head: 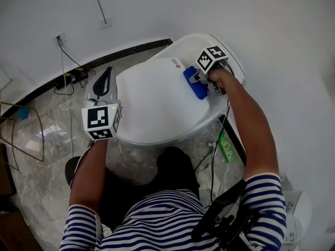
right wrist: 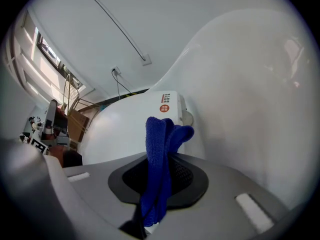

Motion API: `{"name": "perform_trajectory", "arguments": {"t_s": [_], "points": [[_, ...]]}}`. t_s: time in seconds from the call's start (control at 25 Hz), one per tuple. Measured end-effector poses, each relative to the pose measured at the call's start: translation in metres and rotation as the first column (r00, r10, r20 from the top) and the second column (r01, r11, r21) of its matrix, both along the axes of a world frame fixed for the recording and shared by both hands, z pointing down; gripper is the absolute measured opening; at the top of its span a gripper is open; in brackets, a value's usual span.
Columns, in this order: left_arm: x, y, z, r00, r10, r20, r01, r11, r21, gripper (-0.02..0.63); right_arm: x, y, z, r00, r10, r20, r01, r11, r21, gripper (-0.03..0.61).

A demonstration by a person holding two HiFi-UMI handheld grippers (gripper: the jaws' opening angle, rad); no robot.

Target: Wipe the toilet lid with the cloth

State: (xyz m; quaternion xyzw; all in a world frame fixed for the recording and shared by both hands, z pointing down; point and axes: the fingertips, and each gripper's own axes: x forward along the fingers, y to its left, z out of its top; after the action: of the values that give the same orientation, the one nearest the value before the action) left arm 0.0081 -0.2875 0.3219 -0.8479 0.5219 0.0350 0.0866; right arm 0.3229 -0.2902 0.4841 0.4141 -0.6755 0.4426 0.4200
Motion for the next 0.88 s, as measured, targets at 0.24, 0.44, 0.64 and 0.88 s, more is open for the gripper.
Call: {"name": "perform_trajectory", "arguments": {"t_s": [0.24,0.44,0.64,0.88], "points": [[-0.019,0.008,-0.008,1.0,-0.027,-0.007,0.028,1.0,0.013,0.005,-0.034,0.004,-0.005,0.999,-0.036,0.006,0.036,0.999,-0.005,0.061],[-0.04,0.017,-0.016,0.998,-0.058,-0.011,0.058,0.998,0.025,0.005,-0.081,0.009,-0.008,0.993,-0.114,0.02,0.114,0.993,-0.006,0.061],[-0.058,0.03,-0.019,0.995,-0.095,-0.01,0.095,0.995,0.03,0.005,-0.129,0.022,-0.01,0.98,-0.194,0.047,0.195,0.981,-0.009,0.061],[-0.085,0.04,-0.021,0.991,-0.137,-0.002,0.137,0.99,0.038,0.005,-0.186,0.03,-0.008,0.959,-0.274,0.075,0.275,0.962,-0.003,0.061]]}}
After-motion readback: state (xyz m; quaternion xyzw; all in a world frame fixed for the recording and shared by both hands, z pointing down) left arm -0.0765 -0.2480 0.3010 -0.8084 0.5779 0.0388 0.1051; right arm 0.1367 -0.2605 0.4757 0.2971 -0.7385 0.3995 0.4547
